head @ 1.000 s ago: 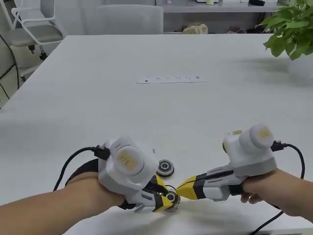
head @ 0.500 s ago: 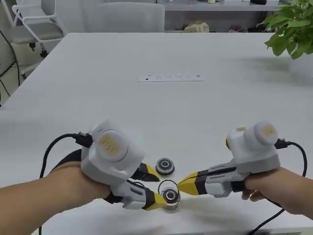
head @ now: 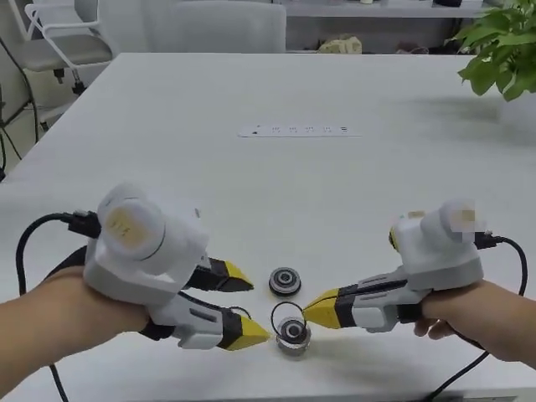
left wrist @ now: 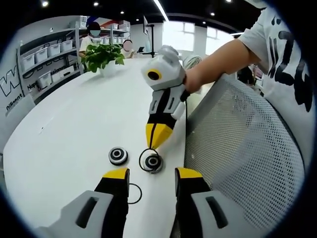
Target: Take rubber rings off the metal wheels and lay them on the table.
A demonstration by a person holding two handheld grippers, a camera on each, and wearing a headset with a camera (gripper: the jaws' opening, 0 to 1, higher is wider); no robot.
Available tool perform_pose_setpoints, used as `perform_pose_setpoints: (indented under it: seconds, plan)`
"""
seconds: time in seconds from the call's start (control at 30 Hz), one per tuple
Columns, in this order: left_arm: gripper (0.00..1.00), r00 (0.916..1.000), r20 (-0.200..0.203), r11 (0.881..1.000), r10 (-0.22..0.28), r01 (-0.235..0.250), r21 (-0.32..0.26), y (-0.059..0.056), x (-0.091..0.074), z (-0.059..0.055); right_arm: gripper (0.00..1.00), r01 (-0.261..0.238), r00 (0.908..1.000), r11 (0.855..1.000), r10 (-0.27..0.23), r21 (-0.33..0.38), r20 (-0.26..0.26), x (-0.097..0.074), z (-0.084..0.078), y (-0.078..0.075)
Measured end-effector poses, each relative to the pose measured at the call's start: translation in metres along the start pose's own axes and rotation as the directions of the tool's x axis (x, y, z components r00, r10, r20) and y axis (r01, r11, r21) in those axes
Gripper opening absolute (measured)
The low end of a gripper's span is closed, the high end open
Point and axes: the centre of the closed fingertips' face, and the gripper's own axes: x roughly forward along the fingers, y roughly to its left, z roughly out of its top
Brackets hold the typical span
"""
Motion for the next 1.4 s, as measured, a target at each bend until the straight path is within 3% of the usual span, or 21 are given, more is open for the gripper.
perform_pose_setpoints:
  seconds: [0.33, 0.57, 0.97, 1.4]
  plan:
    - [0.38, 0.9985, 0.023, 0.998, 0.049, -0.049, -0.026, 0.006, -0.021, -0.007, 0.0, -0.02, 0.9998, 0.999, 0.02, -0.026, 0.006, 0.007, 0.016, 0.007]
    - [0.4, 0.9968, 0.019, 0.995, 0.078, -0.077, -0.056, 0.009, -0.034, -0.019, 0.0, -0.032, 0.9994, 0.999, 0.032, -0.041, 0.011, 0.02, 0.025, 0.011]
    - [0.45, 0.9923, 0.018, 0.987, 0.123, -0.12, -0.104, 0.012, -0.049, -0.037, 0.0, -0.025, 0.9996, 0.999, 0.024, -0.038, -0.013, 0.044, 0.026, 0.007]
    - [0.46, 0.9899, 0.005, 0.981, 0.141, -0.139, -0.133, 0.014, -0.053, -0.05, 0.0, -0.015, 0.9997, 1.0, 0.015, 0.006, -0.018, 0.066, 0.022, 0.003]
